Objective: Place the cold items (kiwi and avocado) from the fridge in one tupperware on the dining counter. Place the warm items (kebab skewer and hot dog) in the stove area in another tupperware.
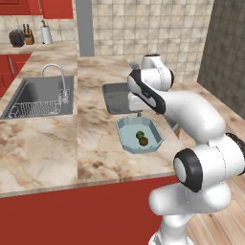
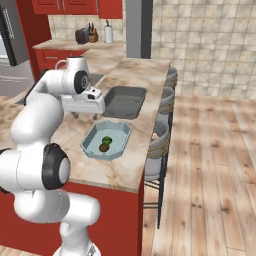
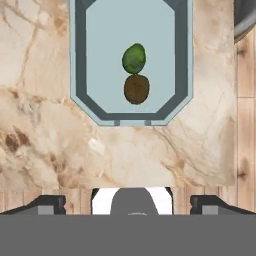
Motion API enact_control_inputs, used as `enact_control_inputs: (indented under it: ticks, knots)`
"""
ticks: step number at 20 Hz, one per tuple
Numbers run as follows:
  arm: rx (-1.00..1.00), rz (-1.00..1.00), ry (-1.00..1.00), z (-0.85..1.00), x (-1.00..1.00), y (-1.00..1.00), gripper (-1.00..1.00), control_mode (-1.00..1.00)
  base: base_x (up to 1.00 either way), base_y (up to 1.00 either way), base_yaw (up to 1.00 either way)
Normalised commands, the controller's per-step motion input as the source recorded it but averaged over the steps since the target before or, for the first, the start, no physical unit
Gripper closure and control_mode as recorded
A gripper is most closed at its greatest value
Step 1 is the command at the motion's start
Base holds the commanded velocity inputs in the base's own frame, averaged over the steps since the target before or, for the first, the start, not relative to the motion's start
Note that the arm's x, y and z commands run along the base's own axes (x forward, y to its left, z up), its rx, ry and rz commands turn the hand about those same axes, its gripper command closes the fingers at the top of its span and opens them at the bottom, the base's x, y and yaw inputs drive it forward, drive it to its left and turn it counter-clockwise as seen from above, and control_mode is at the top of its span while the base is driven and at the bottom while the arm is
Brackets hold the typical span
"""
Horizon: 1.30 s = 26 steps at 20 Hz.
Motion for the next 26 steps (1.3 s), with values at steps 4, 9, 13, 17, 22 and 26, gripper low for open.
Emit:
enact_control_inputs:
  ticks: [4,9,13,17,22,26]
  knots:
    - [-0.03,0.00,0.11,0.09,-1.00,-0.07,-1.00,-1.00,0.00,0.00,0.00]
    - [0.00,0.00,0.13,0.00,-1.00,-0.10,-1.00,-1.00,0.00,0.00,0.00]
    - [0.00,0.00,0.06,0.02,-1.00,-0.15,-1.00,-1.00,0.00,0.00,0.00]
    - [0.00,0.11,-0.35,0.00,-0.80,-0.14,-1.00,-1.00,0.00,0.00,0.00]
    - [0.00,0.05,-0.38,-0.38,-0.15,-0.31,-1.00,-1.00,0.00,0.00,0.00]
    - [0.03,0.00,-0.10,-0.46,0.03,-0.42,-1.00,-1.00,0.00,0.00,0.00]
